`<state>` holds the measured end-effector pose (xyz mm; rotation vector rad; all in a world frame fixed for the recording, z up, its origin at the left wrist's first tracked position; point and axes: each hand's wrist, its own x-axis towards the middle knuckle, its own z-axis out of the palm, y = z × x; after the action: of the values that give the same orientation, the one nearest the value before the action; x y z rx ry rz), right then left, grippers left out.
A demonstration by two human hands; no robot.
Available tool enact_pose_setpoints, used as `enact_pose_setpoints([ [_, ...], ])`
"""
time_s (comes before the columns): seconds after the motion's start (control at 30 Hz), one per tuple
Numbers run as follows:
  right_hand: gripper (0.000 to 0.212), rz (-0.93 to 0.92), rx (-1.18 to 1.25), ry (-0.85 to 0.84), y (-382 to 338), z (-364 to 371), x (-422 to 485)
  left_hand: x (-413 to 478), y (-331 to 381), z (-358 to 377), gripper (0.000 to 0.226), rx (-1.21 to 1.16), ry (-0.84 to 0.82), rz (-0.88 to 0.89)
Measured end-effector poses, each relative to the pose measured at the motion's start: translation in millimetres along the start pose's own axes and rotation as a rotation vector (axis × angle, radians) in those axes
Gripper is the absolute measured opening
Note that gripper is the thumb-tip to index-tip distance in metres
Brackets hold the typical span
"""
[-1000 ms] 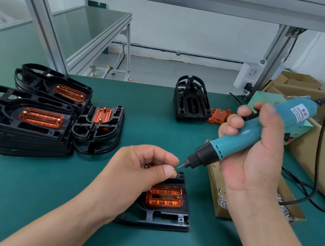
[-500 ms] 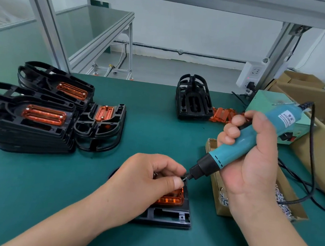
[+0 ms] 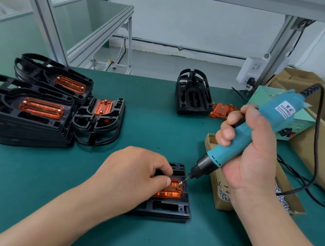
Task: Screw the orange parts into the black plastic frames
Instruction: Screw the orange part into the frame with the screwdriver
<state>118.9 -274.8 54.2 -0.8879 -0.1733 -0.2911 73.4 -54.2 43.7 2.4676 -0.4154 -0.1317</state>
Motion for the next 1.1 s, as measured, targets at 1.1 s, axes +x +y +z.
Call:
enact_pose_setpoints([
  [1.1,0.008,-0.081,-0.315,-0.454,0.8,38.2,-13.6,3.5,0.6,19.8,0.023,0.508,-0.037,0.115],
])
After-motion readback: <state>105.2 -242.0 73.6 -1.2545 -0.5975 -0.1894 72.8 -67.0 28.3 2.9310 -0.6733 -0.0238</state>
